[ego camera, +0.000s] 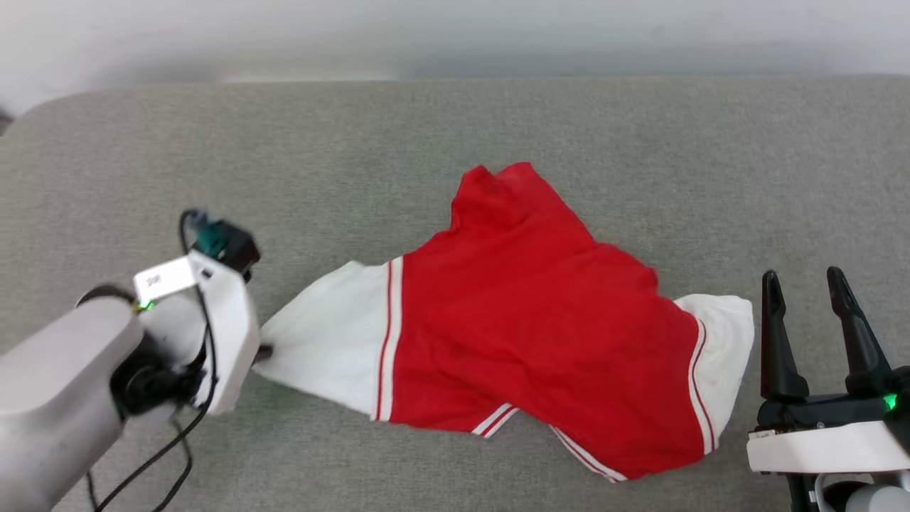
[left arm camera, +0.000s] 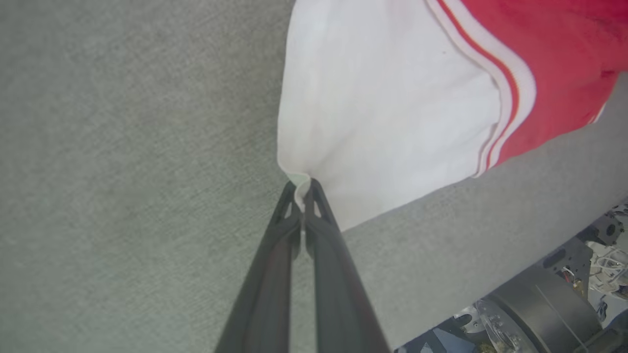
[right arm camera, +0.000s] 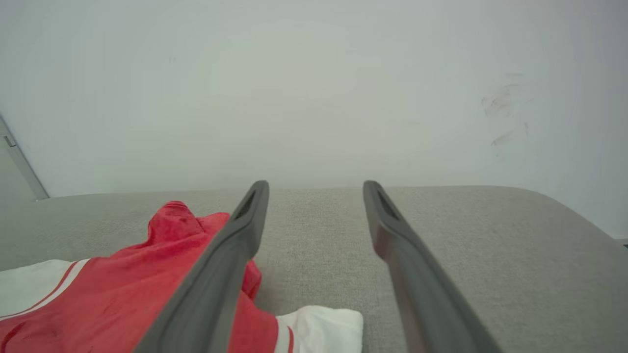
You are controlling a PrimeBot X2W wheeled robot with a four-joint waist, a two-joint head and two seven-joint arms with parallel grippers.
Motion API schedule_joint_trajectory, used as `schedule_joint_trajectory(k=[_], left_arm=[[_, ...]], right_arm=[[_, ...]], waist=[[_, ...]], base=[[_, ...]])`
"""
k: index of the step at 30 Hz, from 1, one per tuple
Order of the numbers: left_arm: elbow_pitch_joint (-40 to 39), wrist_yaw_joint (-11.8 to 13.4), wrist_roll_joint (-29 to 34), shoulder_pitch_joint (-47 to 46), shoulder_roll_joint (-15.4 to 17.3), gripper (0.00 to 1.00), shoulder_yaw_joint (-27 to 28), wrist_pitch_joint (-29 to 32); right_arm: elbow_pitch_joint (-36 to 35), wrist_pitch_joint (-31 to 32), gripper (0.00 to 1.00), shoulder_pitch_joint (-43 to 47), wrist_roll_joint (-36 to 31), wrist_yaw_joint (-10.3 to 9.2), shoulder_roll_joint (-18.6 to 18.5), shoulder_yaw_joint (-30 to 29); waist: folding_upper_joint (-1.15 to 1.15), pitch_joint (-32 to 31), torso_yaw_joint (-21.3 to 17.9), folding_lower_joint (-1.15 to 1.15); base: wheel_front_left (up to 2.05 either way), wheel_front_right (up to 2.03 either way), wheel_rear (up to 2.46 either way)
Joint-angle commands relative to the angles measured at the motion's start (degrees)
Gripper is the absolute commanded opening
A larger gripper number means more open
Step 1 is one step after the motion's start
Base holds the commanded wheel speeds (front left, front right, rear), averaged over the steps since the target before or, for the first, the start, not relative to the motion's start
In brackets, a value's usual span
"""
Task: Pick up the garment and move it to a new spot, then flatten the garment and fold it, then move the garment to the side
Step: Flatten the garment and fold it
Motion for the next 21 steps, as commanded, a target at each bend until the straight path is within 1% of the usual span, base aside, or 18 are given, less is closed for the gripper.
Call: schedule_joint_trajectory(k=[1,2,8,11,12,13,17,21], left_arm=[[-0.2,0.6,-0.7,1.8,1.0,0.00,0.4,-0.8],[-0.2,0.6,-0.7,1.8,1.0,0.00,0.4,-0.8],[0.2,2.3,-3.1,8.5,4.5,0.00,-0.2,-2.9],[1.1,2.8,-3.8,10.4,4.3,0.00,-0.1,-4.6],[1.4,2.9,-3.7,10.6,3.9,0.82,0.1,-5.5],[1.8,3.0,-3.6,10.5,3.7,1.00,0.5,-6.3],[1.7,2.4,-2.9,7.8,3.7,1.00,1.5,-7.4],[0.1,2.2,-2.1,4.9,5.0,1.00,2.5,-6.4]], right_arm=[[-0.1,-0.1,1.00,0.4,-0.3,-0.02,0.1,0.0],[-0.1,-0.1,1.00,0.4,-0.3,-0.02,0.1,0.0],[0.0,-0.1,1.00,1.3,-0.9,-0.02,0.1,-0.1],[0.1,-0.1,1.00,1.5,-0.9,-0.02,0.1,-0.4],[0.2,-0.1,1.00,1.5,-1.0,-0.02,0.1,-0.5],[0.2,-0.1,1.00,1.5,-1.0,-0.02,0.1,-0.6],[0.4,-0.1,1.00,1.5,-1.3,-0.02,0.1,-0.7],[0.4,-0.1,1.00,1.8,-1.3,-0.02,0.1,-0.8]], waist=[[0.00,-0.5,0.6,0.01],[0.00,-0.5,0.6,0.01],[0.00,-0.8,0.9,0.01],[0.00,-0.8,0.9,0.01],[0.00,-1.0,1.0,0.01],[0.00,-1.1,1.1,0.01],[0.00,-1.8,1.4,0.01],[0.00,-2.4,1.5,0.01]], base=[[0.00,0.00,0.00],[0.00,0.00,0.00],[0.00,0.00,0.00],[0.00,0.00,0.00],[0.00,0.00,0.00],[0.00,0.00,0.00],[0.00,0.00,0.00],[0.00,0.00,0.00]])
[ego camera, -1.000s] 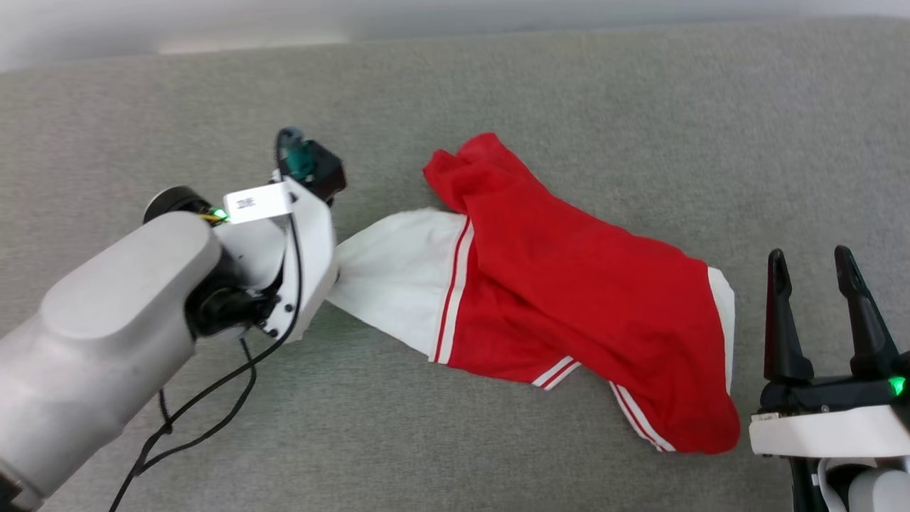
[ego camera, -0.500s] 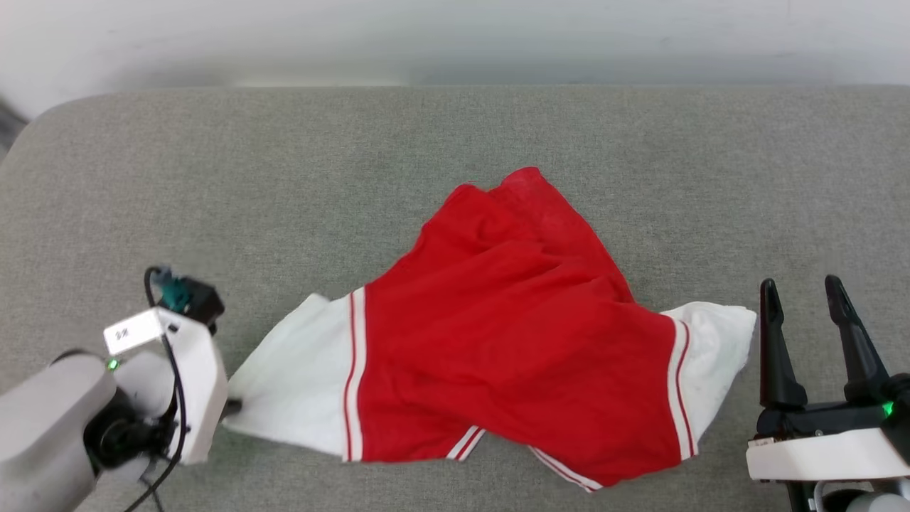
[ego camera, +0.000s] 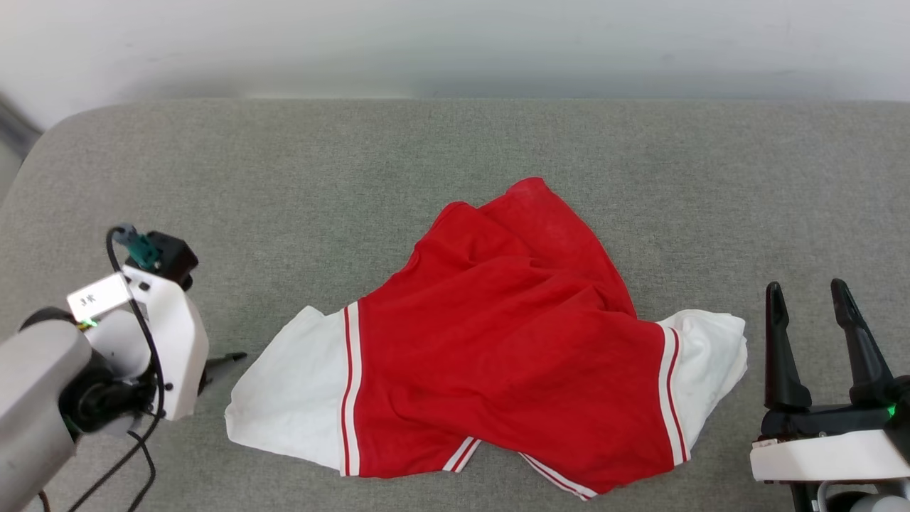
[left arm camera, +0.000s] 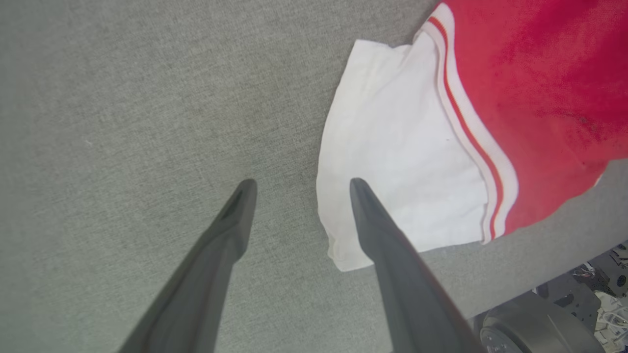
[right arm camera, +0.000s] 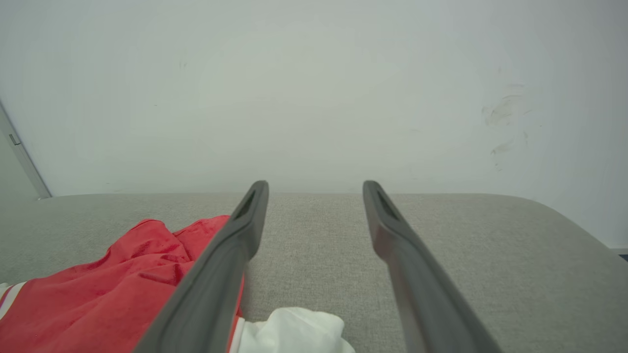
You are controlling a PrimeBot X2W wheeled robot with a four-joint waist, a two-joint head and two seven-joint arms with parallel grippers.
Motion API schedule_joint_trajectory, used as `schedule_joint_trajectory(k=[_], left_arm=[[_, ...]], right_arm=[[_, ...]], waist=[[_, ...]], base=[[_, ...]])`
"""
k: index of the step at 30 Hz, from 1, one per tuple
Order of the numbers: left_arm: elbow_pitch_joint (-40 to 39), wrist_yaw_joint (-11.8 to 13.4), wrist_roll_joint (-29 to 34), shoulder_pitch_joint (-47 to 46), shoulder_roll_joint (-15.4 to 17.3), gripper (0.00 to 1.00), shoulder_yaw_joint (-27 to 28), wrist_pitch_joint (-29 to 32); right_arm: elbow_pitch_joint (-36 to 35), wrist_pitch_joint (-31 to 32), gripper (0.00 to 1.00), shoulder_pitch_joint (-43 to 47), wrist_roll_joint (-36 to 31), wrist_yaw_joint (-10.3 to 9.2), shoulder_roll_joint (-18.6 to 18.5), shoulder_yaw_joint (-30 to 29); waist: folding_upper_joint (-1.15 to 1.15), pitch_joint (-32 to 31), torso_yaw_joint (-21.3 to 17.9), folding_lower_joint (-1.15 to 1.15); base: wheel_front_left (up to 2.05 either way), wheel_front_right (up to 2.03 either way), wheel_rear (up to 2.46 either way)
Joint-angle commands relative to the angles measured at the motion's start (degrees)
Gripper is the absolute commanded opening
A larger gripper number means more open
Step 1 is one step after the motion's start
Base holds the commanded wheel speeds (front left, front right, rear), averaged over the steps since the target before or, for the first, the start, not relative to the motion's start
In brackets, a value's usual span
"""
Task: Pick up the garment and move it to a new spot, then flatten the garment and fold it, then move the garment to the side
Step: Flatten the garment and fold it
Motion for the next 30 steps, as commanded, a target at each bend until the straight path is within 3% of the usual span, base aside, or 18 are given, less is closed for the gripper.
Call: schedule_joint_trajectory(k=[1,10,20,22,30], left_arm=[[-0.7,-0.2,0.3,-1.2,0.8,1.00,0.4,0.8],[-2.8,0.7,1.5,-1.3,2.2,1.00,-2.6,7.5],[3.8,0.6,-0.9,4.7,-3.2,1.00,-5.0,6.4],[5.3,0.2,-1.0,5.5,-3.8,0.00,-5.2,5.9],[4.6,-1.3,-1.4,4.9,-2.5,0.00,-3.2,1.7]], right_arm=[[0.1,-0.1,1.00,0.7,-0.3,-0.02,0.1,0.0],[-0.2,-0.1,1.00,0.0,0.1,-0.02,0.1,0.3],[-0.3,-0.1,1.00,-1.9,-0.6,-0.02,0.1,0.3],[-0.4,-0.1,1.00,-2.1,-0.7,-0.02,0.1,0.2],[-3.2,-0.1,1.00,-3.3,-5.5,-0.02,0.0,0.0]], waist=[[0.00,-0.2,0.0,0.01],[0.00,0.2,-1.0,0.01],[0.00,1.7,-2.5,0.01],[0.00,1.6,-2.7,0.01],[0.00,-0.8,-2.4,0.01]], base=[[0.00,0.00,0.00],[0.00,0.00,0.00],[0.00,0.00,0.00],[0.00,0.00,0.00],[0.00,0.00,0.00]])
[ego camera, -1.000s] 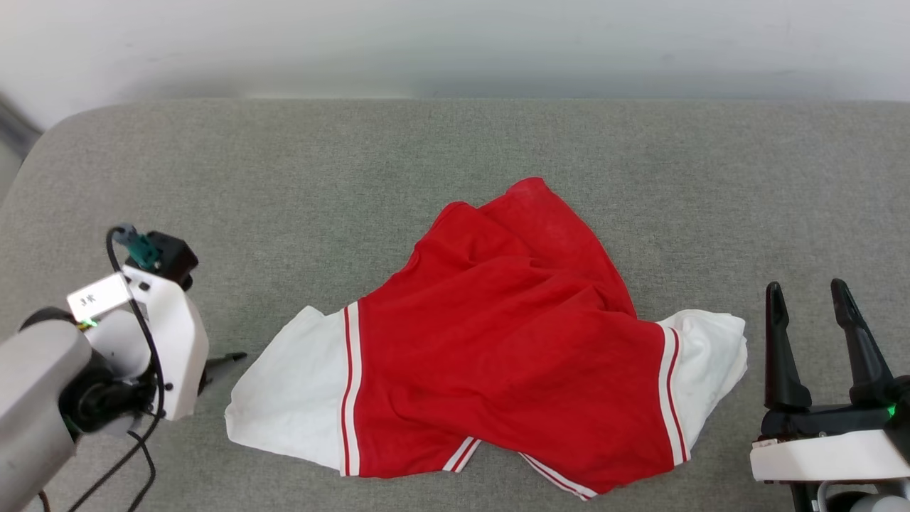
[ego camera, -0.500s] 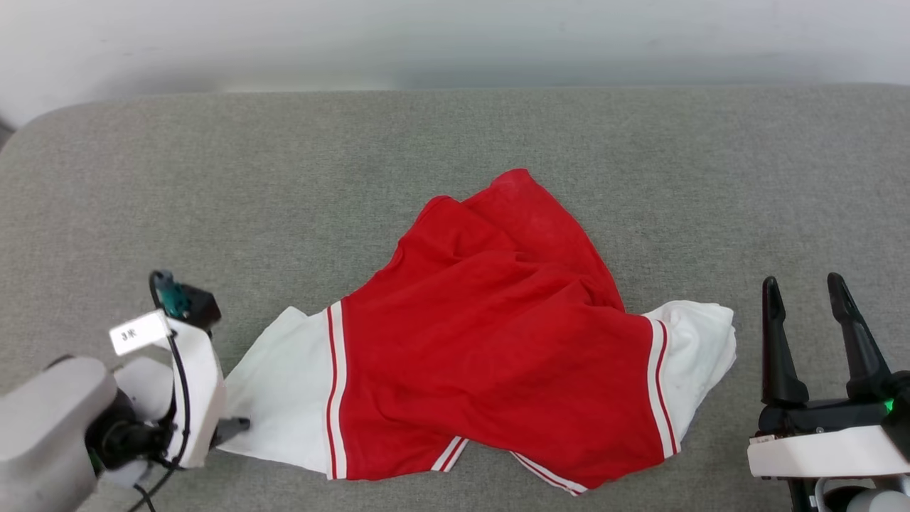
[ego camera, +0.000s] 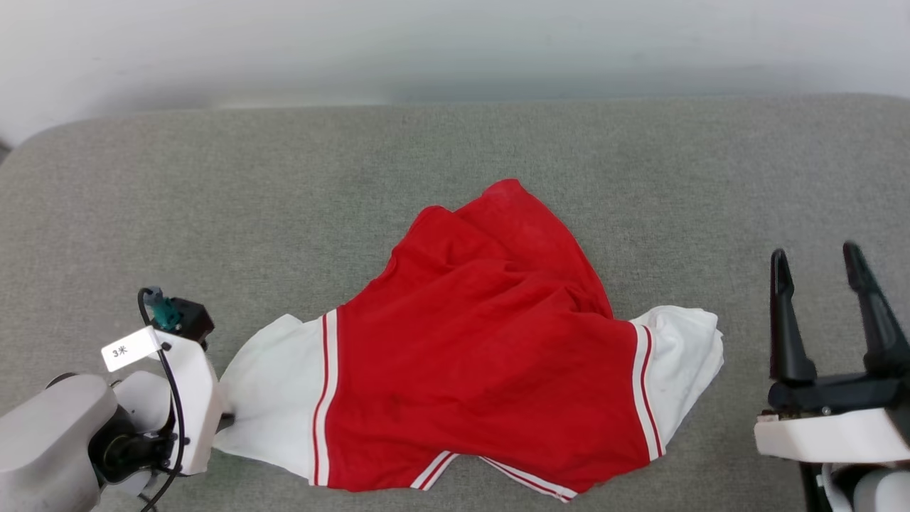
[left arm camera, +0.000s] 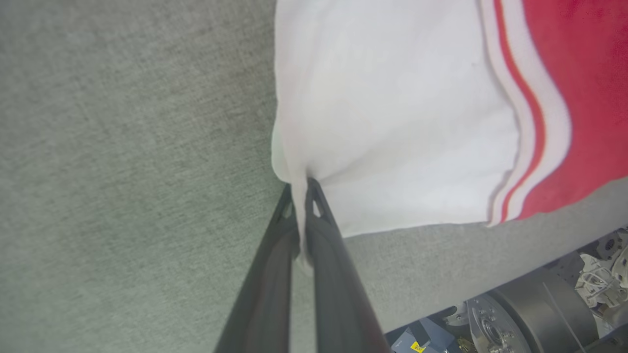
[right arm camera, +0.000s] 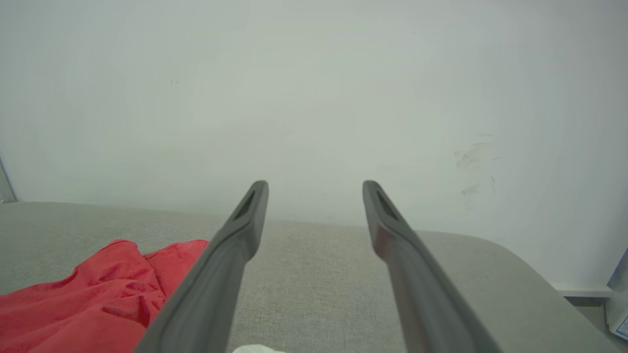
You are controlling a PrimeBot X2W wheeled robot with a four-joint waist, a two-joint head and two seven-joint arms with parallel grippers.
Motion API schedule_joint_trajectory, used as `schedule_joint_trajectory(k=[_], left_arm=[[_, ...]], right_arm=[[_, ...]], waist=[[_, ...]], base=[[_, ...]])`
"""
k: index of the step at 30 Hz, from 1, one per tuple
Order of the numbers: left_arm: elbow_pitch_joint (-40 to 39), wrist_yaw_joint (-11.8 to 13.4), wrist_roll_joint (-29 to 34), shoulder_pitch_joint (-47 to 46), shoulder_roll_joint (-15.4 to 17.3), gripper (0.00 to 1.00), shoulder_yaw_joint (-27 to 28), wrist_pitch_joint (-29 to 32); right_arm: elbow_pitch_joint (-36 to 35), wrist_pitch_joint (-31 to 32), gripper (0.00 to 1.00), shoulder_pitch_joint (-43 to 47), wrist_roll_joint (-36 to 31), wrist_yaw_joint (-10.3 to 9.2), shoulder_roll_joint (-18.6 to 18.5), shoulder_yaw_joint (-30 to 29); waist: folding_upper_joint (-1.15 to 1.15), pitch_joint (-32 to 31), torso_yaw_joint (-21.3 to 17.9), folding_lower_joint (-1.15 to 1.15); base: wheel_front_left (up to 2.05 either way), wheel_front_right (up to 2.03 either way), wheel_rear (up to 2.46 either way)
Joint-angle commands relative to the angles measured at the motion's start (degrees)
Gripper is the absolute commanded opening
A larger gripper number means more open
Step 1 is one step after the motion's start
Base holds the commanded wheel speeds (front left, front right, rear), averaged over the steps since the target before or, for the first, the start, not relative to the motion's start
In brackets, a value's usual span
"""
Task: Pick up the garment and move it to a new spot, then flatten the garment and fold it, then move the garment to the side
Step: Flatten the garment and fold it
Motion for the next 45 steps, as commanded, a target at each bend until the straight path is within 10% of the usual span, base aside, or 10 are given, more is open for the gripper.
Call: schedule_joint_trajectory(k=[1,12,25,33,45], left_arm=[[-1.1,-0.3,0.0,0.8,0.3,0.00,0.5,-1.3],[-8.7,2.2,0.8,1.0,3.0,0.00,2.3,-5.1],[-14.7,4.6,2.5,0.0,3.9,0.00,3.0,-7.1],[-16.6,4.9,3.8,-2.1,3.1,0.00,3.7,-7.5],[-16.3,3.7,5.6,-5.9,1.0,0.00,4.4,-8.2]], right_arm=[[-1.3,-0.1,1.00,-1.7,-2.2,-0.02,-0.9,-0.1],[5.9,2.5,1.00,-10.2,0.7,-0.03,-20.4,6.2],[4.1,44.8,1.00,-21.0,31.3,-0.03,-45.2,30.4],[5.8,60.1,1.00,-25.0,41.0,-0.03,-46.7,37.6],[16.7,61.5,1.00,-32.2,40.9,-0.01,-41.6,52.6]], waist=[[0.00,-1.0,0.4,0.00],[0.00,-3.7,1.6,0.00],[0.00,-1.0,3.0,0.00],[0.00,2.7,4.5,0.00],[0.00,9.5,6.6,0.00]], base=[[0.00,0.00,0.00],[0.00,0.00,0.00],[0.00,0.00,0.00],[0.00,0.00,0.00],[0.00,0.00,0.00]])
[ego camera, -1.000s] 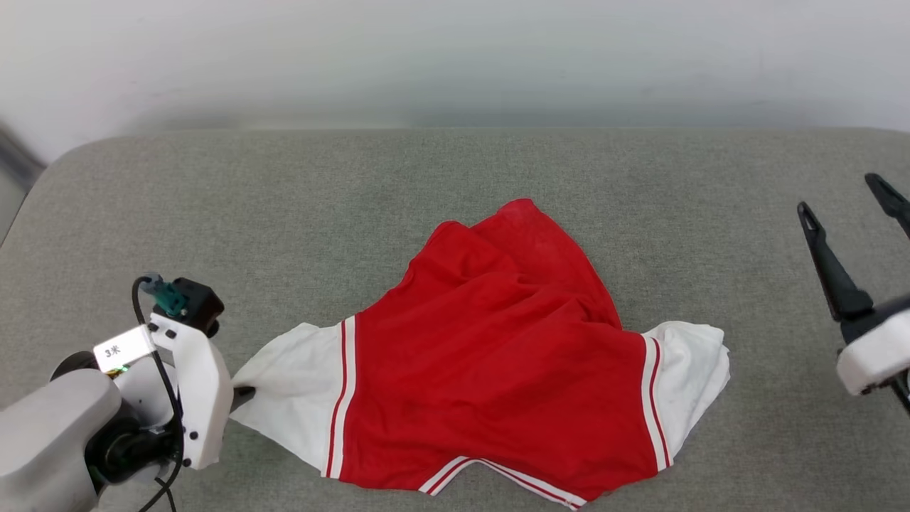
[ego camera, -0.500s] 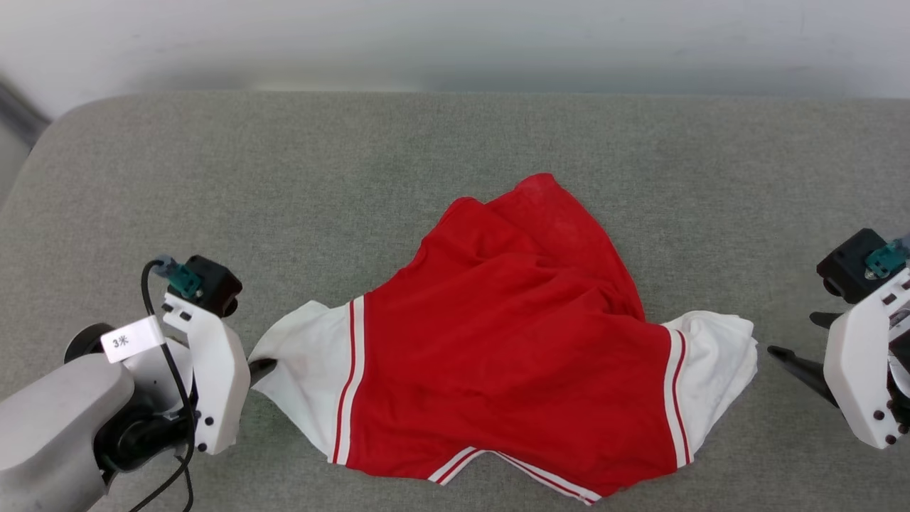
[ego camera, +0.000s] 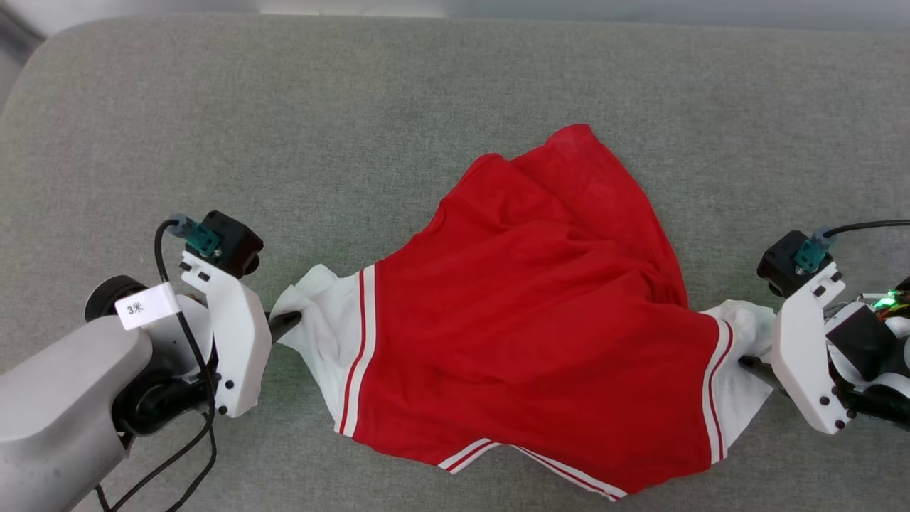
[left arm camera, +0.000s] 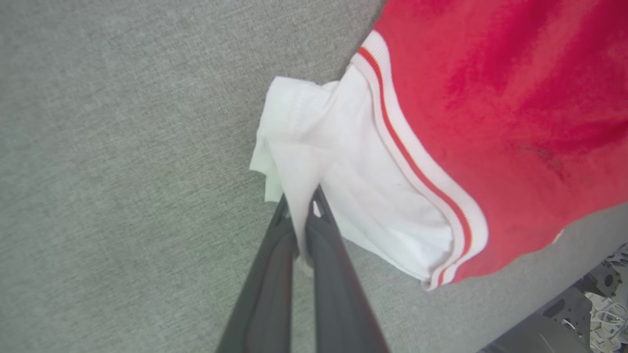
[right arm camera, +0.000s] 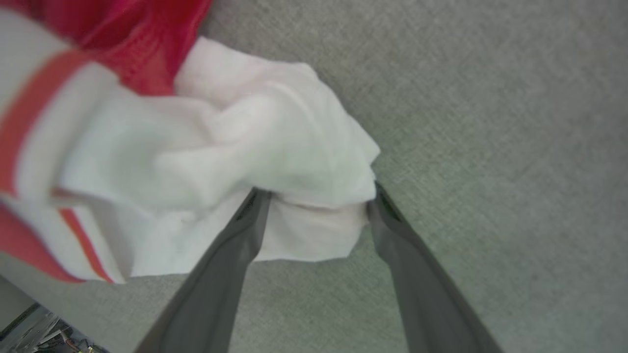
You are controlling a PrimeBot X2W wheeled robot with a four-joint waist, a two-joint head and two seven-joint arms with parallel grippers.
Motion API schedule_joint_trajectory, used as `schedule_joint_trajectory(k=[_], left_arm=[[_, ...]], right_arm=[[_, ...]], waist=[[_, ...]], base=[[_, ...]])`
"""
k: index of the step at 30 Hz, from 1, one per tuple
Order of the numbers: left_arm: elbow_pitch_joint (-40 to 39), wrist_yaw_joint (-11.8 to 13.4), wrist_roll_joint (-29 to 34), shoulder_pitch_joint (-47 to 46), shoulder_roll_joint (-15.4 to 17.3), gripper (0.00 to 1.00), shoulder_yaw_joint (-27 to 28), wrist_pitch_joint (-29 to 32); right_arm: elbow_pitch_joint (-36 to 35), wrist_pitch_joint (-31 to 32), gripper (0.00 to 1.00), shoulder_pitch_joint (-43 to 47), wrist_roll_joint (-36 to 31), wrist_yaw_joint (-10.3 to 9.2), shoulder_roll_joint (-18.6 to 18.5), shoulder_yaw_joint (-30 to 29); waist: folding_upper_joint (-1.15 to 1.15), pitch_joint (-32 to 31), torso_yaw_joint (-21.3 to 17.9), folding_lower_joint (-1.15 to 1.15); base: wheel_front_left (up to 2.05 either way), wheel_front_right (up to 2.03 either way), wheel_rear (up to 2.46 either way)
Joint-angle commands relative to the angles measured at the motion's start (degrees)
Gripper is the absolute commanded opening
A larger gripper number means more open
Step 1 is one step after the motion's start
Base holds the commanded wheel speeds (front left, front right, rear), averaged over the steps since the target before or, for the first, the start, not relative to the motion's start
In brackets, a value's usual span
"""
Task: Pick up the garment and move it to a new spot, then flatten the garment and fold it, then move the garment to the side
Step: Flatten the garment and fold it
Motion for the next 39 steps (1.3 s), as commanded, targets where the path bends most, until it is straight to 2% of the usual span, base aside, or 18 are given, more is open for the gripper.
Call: schedule_joint_trajectory(k=[1,5,6,7,15,24,27,31,34,39], left_arm=[[0.1,-0.3,0.2,-0.6,-0.2,0.00,0.0,-0.2],[1.2,-0.8,-0.1,-0.5,-1.1,0.00,-0.1,-0.6],[1.5,-0.9,-0.3,-0.3,-1.1,0.00,-0.1,-0.6],[1.8,-1.1,-0.3,0.0,-1.2,0.00,-0.2,-0.7],[1.0,-1.9,-1.8,1.2,0.3,0.00,1.2,-3.0],[-6.8,-1.4,-2.5,-1.2,3.9,0.00,5.4,-6.8],[-9.9,-1.3,-1.4,-2.9,4.9,0.00,6.6,-7.6],[-13.1,-1.7,-0.5,-6.4,4.5,0.00,8.7,-8.3],[-13.5,-1.9,1.4,-10.4,3.5,0.00,10.0,-8.6],[-10.9,-2.5,3.4,-18.2,-0.1,0.00,12.0,-8.0]], right_arm=[[1.1,0.0,1.00,1.8,0.4,0.02,1.7,2.5],[3.6,-2.0,1.00,2.3,3.0,0.11,2.0,7.0],[3.8,-3.1,0.16,2.0,3.4,0.13,1.9,7.4],[4.2,-4.1,0.00,1.7,4.0,0.13,1.8,7.6],[3.4,-14.7,0.00,-0.9,7.5,0.00,-1.5,5.2],[-3.3,-21.9,0.00,0.8,10.9,0.00,-7.2,-1.6],[-5.8,-22.8,0.00,0.7,11.2,0.00,-8.4,-5.1],[-8.5,-22.3,0.00,-0.8,10.4,0.00,-9.3,-9.7],[-9.8,-21.2,0.00,-2.8,8.7,0.00,-9.1,-12.7],[-10.5,-18.0,0.00,-9.3,5.5,0.00,-7.3,-17.0]], waist=[[0.00,0.4,0.3,0.00],[0.00,0.2,0.3,0.00],[0.00,-0.1,0.2,0.00],[0.00,-0.5,0.0,0.00],[0.00,-6.6,-1.4,0.00],[0.00,-11.6,-2.2,0.00],[0.00,-12.3,-2.6,0.00],[0.00,-12.3,-3.1,0.00],[0.00,-11.7,-3.3,0.00],[0.00,-8.3,-3.6,0.00]], base=[[0.00,0.00,0.00],[0.00,0.00,0.00],[0.00,0.00,0.00],[0.00,0.00,0.00],[0.00,0.00,0.00],[0.00,0.00,0.00],[0.00,0.00,0.00],[0.00,0.00,0.00],[0.00,0.00,0.00],[0.00,0.00,0.00]])
